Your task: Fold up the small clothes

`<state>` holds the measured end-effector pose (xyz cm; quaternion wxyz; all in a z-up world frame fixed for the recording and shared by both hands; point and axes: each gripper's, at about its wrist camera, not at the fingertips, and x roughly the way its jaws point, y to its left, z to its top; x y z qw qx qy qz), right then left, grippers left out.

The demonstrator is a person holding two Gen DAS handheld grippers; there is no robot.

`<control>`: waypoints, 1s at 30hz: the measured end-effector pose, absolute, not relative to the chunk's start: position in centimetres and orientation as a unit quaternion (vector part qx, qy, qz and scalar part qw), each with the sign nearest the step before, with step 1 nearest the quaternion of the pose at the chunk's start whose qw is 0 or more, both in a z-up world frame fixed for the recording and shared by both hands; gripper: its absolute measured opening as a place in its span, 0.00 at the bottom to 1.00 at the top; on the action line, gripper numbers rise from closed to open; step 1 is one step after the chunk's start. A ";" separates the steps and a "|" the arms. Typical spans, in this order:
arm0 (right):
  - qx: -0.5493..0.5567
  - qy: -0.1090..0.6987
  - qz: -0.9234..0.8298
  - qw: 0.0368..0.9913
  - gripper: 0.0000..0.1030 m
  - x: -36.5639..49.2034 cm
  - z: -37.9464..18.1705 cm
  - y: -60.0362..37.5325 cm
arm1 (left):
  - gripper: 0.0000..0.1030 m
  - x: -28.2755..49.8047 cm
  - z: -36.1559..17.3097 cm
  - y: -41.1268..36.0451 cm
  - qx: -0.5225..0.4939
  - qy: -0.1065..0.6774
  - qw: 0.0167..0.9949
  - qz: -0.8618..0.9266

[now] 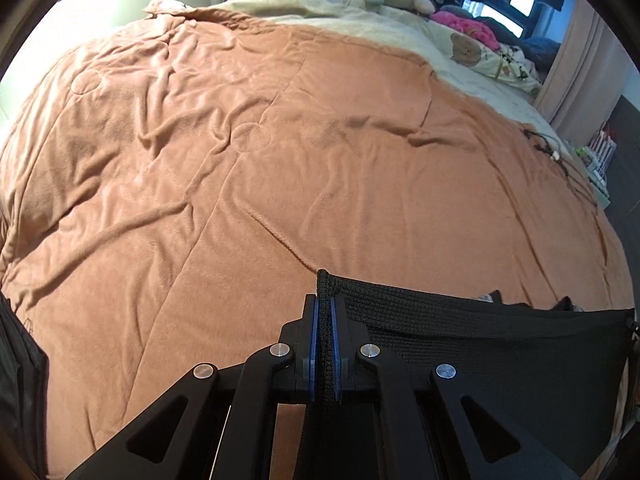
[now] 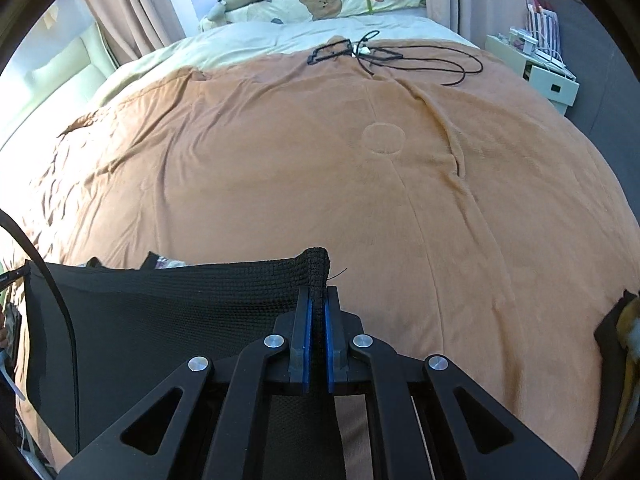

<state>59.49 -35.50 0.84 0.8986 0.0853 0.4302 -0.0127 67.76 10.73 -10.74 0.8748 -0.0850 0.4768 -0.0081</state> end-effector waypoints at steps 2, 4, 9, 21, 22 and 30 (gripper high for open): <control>0.083 0.439 -0.014 0.895 0.02 60.8 0.2 -35.5 | 0.06 68.7 -11.7 10.6 -0.082 0.484 0.871 -0.002; 0.080 0.445 -0.015 0.892 0.02 62.0 -0.2 -35.5 | 0.06 69.4 -12.4 10.6 -0.077 0.489 0.869 0.001; 0.076 0.454 -0.017 0.888 0.02 64.4 -1.4 -35.5 | 0.05 71.1 -14.1 10.5 -0.070 0.500 0.863 0.011; 0.066 0.496 -0.035 0.865 0.11 68.3 -5.0 -35.2 | 0.12 73.9 -17.6 9.6 -0.053 0.535 0.843 0.017; 0.067 0.501 -0.036 0.862 0.16 68.3 -5.2 -35.2 | 0.16 73.8 -17.4 9.6 -0.051 0.534 0.844 0.019; 0.111 0.464 -0.023 0.878 0.72 64.4 -2.6 -36.7 | 0.62 70.0 -14.5 11.4 -0.072 0.517 0.852 0.020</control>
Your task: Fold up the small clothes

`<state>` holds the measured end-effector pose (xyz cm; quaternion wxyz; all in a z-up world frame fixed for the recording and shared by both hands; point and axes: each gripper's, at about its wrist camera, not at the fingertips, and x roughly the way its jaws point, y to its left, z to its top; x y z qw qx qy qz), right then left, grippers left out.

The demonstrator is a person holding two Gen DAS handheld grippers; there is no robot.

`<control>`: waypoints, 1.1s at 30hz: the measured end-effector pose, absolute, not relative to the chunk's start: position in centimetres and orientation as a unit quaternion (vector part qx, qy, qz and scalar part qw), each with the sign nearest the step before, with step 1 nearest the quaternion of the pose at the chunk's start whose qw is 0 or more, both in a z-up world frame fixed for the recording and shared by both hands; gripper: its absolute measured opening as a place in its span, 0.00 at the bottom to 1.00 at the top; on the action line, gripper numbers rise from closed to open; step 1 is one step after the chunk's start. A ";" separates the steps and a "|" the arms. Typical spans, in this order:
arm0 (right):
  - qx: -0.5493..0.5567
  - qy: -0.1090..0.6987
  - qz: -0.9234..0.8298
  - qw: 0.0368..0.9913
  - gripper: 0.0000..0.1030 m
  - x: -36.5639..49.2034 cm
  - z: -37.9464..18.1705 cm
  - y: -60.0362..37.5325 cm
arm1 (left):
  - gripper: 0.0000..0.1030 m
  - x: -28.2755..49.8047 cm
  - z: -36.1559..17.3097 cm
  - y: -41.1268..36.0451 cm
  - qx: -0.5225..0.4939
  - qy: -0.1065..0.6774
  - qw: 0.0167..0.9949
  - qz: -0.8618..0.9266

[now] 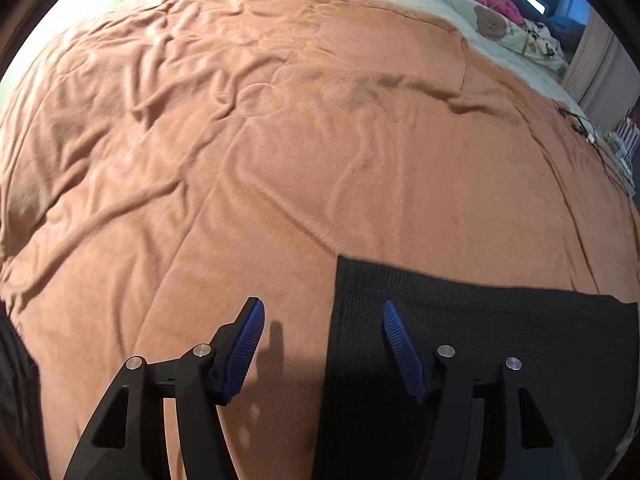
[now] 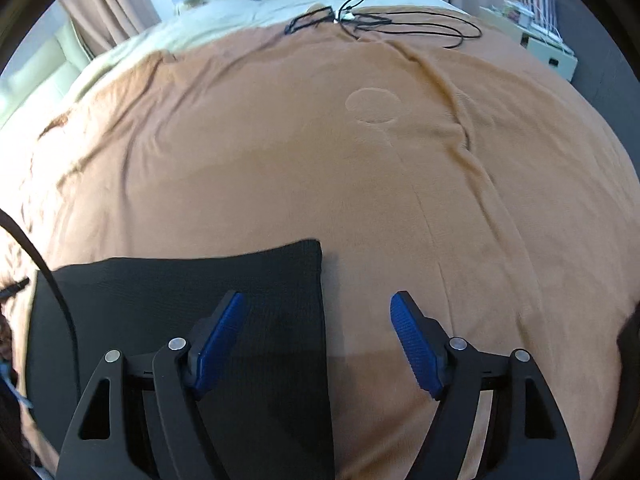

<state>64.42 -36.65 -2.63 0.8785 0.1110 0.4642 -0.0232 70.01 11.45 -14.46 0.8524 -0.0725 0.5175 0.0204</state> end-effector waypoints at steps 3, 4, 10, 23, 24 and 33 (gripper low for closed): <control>0.111 0.452 -0.027 0.885 0.72 61.3 -1.5 -36.6 | 0.62 67.2 -13.1 12.1 -0.083 0.512 0.855 0.019; 0.114 0.446 -0.023 0.887 0.72 60.2 -1.2 -36.5 | 0.62 66.3 -12.6 12.2 -0.087 0.510 0.856 0.018; 0.140 0.433 -0.014 0.891 0.72 54.1 -0.3 -36.8 | 0.63 60.6 -11.4 13.1 -0.113 0.507 0.854 0.010; 0.218 0.406 -0.016 0.887 0.72 42.0 -0.2 -38.2 | 0.63 50.1 -12.6 14.0 -0.178 0.508 0.843 0.006; 0.227 0.405 -0.016 0.885 0.72 41.2 -0.5 -38.3 | 0.63 49.5 -12.7 14.1 -0.184 0.508 0.842 0.007; 0.308 0.400 -0.004 0.863 0.72 35.8 -3.3 -39.0 | 0.63 44.4 -14.0 14.5 -0.244 0.508 0.826 -0.004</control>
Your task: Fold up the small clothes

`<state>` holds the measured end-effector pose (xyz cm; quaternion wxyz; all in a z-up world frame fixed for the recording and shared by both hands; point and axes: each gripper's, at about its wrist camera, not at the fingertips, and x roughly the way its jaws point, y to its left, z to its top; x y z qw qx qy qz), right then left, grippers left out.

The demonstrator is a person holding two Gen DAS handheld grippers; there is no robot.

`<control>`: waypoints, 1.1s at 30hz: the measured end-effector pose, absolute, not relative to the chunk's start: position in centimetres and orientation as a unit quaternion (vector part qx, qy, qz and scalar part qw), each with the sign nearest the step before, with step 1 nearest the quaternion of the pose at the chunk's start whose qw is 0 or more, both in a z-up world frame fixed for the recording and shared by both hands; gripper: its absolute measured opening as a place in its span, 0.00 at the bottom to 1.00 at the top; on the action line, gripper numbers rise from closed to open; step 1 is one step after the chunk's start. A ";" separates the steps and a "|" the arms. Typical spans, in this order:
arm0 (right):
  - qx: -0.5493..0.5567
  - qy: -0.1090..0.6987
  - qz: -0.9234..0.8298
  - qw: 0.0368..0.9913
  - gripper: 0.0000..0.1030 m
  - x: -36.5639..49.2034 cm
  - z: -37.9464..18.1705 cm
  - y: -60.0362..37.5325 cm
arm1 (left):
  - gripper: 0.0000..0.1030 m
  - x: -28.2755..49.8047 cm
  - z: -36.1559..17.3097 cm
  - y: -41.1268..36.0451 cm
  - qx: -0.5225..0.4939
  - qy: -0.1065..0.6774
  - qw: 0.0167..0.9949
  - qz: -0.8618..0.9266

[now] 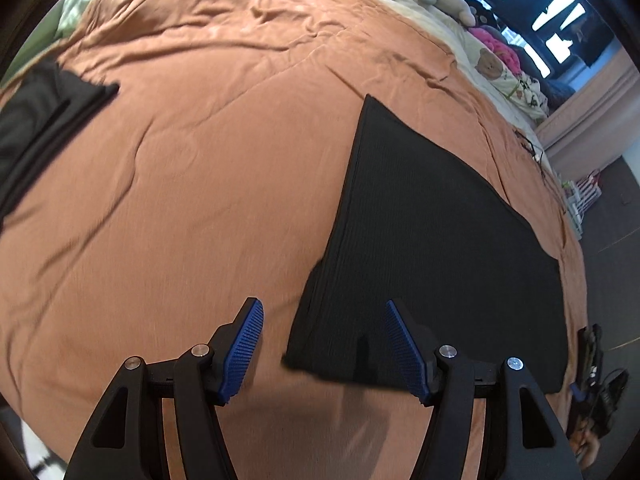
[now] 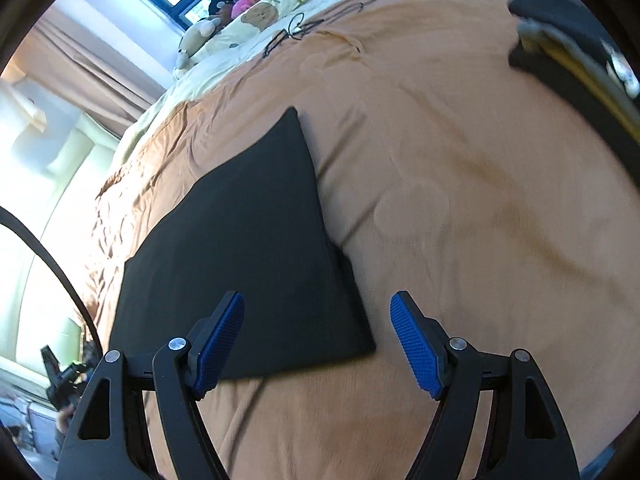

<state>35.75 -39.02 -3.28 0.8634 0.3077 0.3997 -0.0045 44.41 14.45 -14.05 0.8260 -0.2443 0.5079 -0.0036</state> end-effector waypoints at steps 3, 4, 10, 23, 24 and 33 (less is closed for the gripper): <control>0.336 0.399 0.000 0.853 0.72 34.4 -4.3 -39.4 | 0.64 43.2 -14.8 14.9 -0.275 0.507 0.817 -0.005; 0.348 0.398 0.003 0.849 0.72 34.1 -4.8 -39.5 | 0.64 42.8 -15.1 15.0 -0.284 0.507 0.813 -0.007; 0.394 0.401 0.037 0.826 0.72 33.6 -7.3 -38.9 | 0.64 41.8 -16.7 14.9 -0.346 0.502 0.792 -0.029; 0.499 0.314 0.005 0.808 0.48 34.3 -9.8 -43.2 | 0.63 41.1 -18.5 14.0 -0.427 0.444 0.787 -0.025; 0.506 0.305 0.000 0.807 0.45 34.0 -10.0 -43.4 | 0.59 41.0 -18.5 14.0 -0.434 0.437 0.788 -0.022; 0.547 0.267 -0.032 0.793 0.24 33.4 -11.3 -45.3 | 0.24 39.6 -19.7 15.9 -0.495 0.407 0.767 0.025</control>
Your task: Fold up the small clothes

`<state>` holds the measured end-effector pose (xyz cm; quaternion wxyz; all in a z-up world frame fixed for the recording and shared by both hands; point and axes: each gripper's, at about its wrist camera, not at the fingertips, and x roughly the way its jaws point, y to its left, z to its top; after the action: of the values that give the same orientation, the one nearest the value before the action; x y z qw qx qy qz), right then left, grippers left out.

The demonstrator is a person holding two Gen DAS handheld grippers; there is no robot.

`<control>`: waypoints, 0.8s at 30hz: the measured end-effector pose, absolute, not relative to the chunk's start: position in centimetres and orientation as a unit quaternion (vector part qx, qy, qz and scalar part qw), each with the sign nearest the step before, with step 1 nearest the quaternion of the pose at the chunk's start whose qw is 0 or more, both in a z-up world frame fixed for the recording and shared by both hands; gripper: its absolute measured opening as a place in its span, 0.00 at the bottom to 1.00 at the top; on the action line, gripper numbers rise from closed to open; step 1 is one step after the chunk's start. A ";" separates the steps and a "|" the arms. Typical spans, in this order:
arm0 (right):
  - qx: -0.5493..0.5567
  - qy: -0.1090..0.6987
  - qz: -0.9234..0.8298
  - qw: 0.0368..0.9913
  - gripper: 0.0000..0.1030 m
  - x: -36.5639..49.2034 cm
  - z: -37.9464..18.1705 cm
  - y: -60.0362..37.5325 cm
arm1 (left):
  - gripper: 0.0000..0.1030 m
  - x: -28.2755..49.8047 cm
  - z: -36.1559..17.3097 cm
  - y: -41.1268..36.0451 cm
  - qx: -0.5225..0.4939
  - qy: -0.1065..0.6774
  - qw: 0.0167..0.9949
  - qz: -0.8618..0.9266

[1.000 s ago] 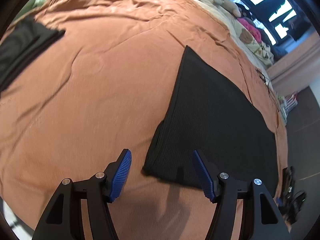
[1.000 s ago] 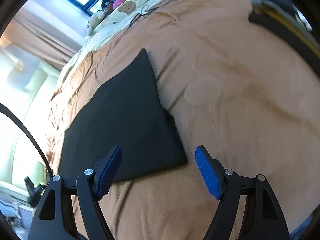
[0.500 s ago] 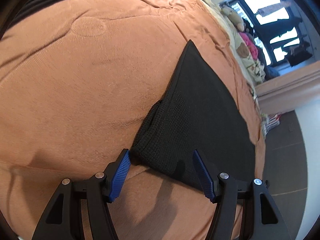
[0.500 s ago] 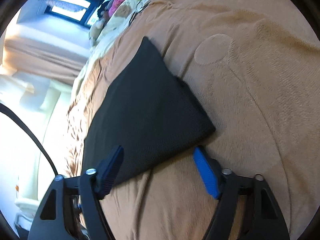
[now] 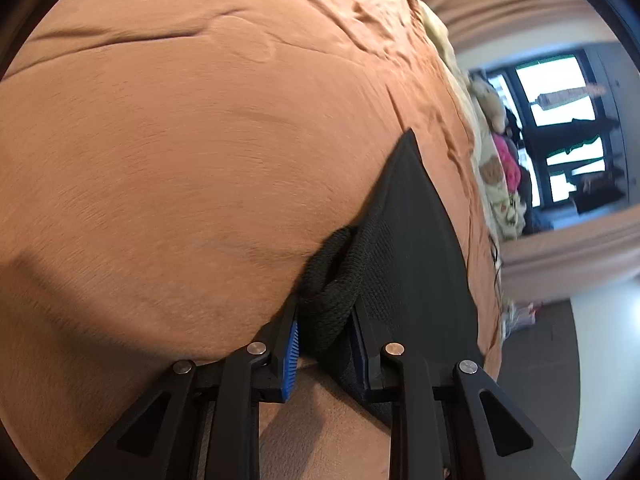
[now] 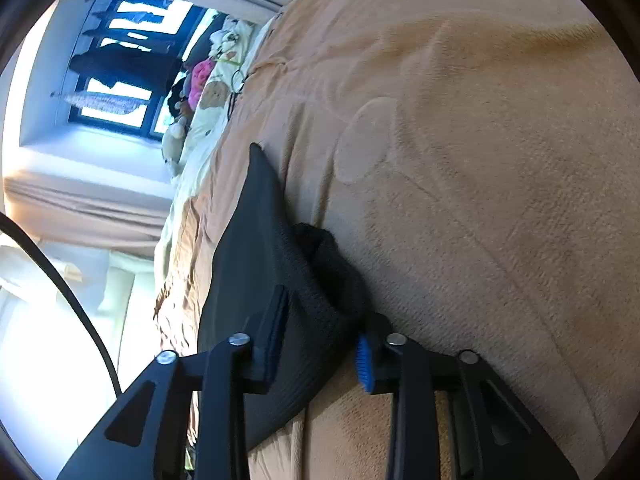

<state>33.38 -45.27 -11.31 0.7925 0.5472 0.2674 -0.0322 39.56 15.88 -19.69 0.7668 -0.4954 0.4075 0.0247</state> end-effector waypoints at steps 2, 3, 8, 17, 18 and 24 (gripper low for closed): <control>0.546 0.267 -0.027 0.793 0.24 33.3 -11.3 -45.4 | 0.24 38.8 -19.6 15.8 -0.507 0.406 0.760 0.032; 0.544 0.268 -0.026 0.795 0.24 33.4 -11.3 -44.4 | 0.24 38.7 -19.6 15.7 -0.510 0.405 0.758 0.032; 0.531 0.276 -0.026 0.801 0.19 33.7 -10.7 -42.1 | 0.24 39.0 -19.9 15.7 -0.520 0.398 0.755 0.038; 0.491 0.287 -0.017 0.822 0.01 34.1 -7.6 -41.9 | 0.07 38.5 -17.6 15.9 -0.502 0.377 0.777 0.039; 0.488 0.287 -0.016 0.824 0.01 34.1 -7.2 -41.9 | 0.07 38.4 -17.2 15.9 -0.498 0.375 0.781 0.037; 0.459 0.291 -0.006 0.839 0.01 32.8 -5.2 -41.0 | 0.06 37.0 -15.3 16.1 -0.477 0.370 0.797 0.036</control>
<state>32.82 -41.01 -5.24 0.8392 0.4595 0.2908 -0.0062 37.00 16.05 -15.30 0.7965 -0.4767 0.3701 0.0361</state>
